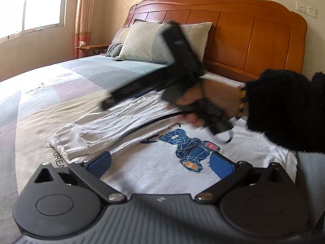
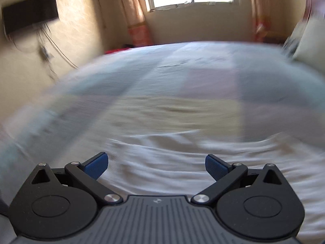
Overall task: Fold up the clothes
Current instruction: 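Lay the sleeve flat on the body and open the right gripper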
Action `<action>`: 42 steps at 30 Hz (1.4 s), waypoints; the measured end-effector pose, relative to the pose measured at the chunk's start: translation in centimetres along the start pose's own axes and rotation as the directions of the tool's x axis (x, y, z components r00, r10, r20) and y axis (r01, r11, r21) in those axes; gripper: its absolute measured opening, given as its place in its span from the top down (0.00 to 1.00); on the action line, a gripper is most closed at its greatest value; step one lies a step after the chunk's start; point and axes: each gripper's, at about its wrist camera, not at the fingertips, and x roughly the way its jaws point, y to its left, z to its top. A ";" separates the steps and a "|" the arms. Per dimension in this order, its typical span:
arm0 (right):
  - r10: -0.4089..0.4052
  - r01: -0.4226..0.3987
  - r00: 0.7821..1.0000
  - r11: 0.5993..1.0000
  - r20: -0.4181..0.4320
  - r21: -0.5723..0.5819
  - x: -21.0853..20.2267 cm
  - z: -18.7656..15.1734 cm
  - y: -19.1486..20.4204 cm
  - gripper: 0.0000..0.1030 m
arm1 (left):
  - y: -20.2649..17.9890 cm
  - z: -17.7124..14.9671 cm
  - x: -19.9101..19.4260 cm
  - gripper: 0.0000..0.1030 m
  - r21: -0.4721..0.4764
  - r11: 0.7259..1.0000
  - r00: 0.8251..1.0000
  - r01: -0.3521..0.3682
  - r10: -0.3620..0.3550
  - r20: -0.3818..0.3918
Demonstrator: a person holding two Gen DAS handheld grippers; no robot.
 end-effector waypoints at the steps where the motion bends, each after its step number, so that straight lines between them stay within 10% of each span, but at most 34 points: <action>1: -0.077 0.077 0.997 0.994 -0.005 -0.072 -0.7 -0.4 -0.4 0.10 | 0.1 -0.1 0.1 0.01 -0.002 1.000 1.000 -0.003 0.003 -0.002; 5: -0.231 0.201 0.972 0.917 -0.049 -0.346 -2.7 -3.2 -1.3 0.42 | 0.3 -0.3 0.5 0.01 -0.004 1.000 1.000 -0.004 0.004 -0.004; 9: -0.193 0.141 0.980 0.863 -0.058 -0.485 -2.5 -5.1 0.4 0.65 | 0.4 -0.4 1.1 0.01 0.001 1.000 1.000 -0.006 0.006 -0.016; 21: -0.075 0.018 0.996 0.652 -0.041 -0.758 2.2 -6.7 8.4 0.69 | 1.2 -1.1 2.3 0.01 -0.017 1.000 0.998 -0.024 0.023 -0.062; 24: -0.087 0.011 0.995 0.605 -0.053 -0.796 2.7 -7.0 9.3 0.95 | 1.3 -1.1 2.2 0.01 -0.019 0.999 0.998 -0.029 0.028 -0.062; 26: -0.091 0.015 0.995 0.572 -0.045 -0.820 2.2 -7.6 9.8 0.95 | 1.4 -1.0 2.0 0.01 -0.023 0.999 0.998 -0.029 0.028 -0.058; 32: -0.056 -0.012 0.997 0.614 -0.058 -0.789 0.7 -7.7 9.5 0.95 | 1.4 -1.1 1.9 0.01 -0.020 0.999 0.998 -0.026 0.024 -0.054; 37: -0.097 0.063 0.995 0.656 0.000 -0.752 -1.7 -7.7 7.7 0.75 | 1.8 -1.3 2.0 0.01 -0.020 0.999 0.997 -0.033 0.032 -0.066; 42: -0.247 0.195 0.969 0.702 0.023 -0.685 -4.3 -8.7 1.2 0.61 | 1.6 -1.3 2.3 0.01 -0.023 1.000 0.998 -0.009 0.008 -0.065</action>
